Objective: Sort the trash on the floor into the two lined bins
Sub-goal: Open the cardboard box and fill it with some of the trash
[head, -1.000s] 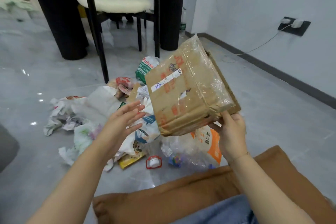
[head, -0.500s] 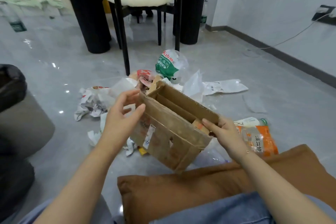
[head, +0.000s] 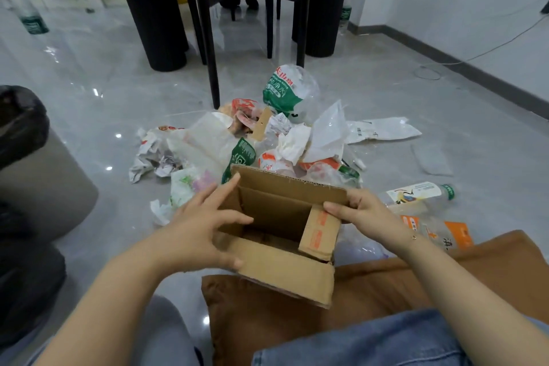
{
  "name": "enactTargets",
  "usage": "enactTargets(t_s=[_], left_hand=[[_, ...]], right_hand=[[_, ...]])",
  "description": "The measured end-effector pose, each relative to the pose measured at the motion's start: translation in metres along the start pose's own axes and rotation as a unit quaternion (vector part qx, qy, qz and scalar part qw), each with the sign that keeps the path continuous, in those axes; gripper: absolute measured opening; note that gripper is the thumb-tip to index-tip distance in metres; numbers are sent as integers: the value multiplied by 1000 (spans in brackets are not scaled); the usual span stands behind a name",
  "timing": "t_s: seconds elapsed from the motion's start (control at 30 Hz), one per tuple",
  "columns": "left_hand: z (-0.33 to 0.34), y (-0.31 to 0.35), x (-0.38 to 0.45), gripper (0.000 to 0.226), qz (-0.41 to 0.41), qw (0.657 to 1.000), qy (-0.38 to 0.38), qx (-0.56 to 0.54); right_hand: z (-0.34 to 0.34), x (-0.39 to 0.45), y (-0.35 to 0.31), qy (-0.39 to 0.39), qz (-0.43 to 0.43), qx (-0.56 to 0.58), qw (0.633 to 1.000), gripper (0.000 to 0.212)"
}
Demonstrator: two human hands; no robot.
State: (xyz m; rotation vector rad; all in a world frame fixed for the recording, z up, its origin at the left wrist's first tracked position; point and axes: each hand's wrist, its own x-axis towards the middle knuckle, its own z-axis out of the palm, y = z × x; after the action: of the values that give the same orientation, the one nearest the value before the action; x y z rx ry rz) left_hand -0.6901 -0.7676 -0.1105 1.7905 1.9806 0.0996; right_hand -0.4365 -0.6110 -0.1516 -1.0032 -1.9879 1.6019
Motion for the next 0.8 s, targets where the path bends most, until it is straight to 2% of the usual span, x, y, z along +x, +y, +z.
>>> enactTargets(t_s=[0.07, 0.17, 0.23, 0.3, 0.37, 0.47, 0.53, 0.57, 0.6, 0.63, 0.7, 0.73, 0.8], left_hand=[[9, -4, 0, 99, -26, 999, -12, 36], [11, -5, 8, 131, -59, 992, 25, 110], [9, -3, 13, 138, -16, 976, 86, 201], [9, 4, 14, 140, 32, 943, 127, 305], [9, 11, 12, 137, 30, 918, 108, 380], [5, 17, 13, 135, -52, 898, -13, 436], [1, 5, 18, 140, -99, 930, -135, 327], [-2, -3, 21, 144, -107, 950, -192, 224], [-1, -11, 23, 148, -95, 965, -214, 119], [2, -18, 24, 150, -71, 976, -202, 25], [12, -20, 24, 146, -15, 987, -119, -105], [18, -19, 26, 145, 14, 989, -66, -129], [22, -11, 29, 141, 74, 992, 17, -101]], right_hand=[[-1, 0, 0, -11, 10, 10, 1000, 11], [-8, 0, -1, -15, 30, 17, 999, 12], [-13, -2, -2, -18, 38, 20, 999, 16], [-16, -4, -2, -24, 40, 17, 999, 17], [-17, -3, -2, -27, 37, 8, 999, 16], [-14, 1, -3, -32, 33, -28, 999, 17], [-9, 4, -4, -45, 31, -30, 998, 14], [-7, 5, -3, -50, 28, -28, 998, 12], [-5, 6, -2, -49, 26, -24, 998, 11], [-5, 7, -1, -45, 26, -15, 999, 10], [-6, 8, 1, -36, 34, 8, 999, 11], [-7, 9, 2, -36, 42, 18, 998, 11], [-11, 9, 3, -44, 59, 36, 997, 12]])
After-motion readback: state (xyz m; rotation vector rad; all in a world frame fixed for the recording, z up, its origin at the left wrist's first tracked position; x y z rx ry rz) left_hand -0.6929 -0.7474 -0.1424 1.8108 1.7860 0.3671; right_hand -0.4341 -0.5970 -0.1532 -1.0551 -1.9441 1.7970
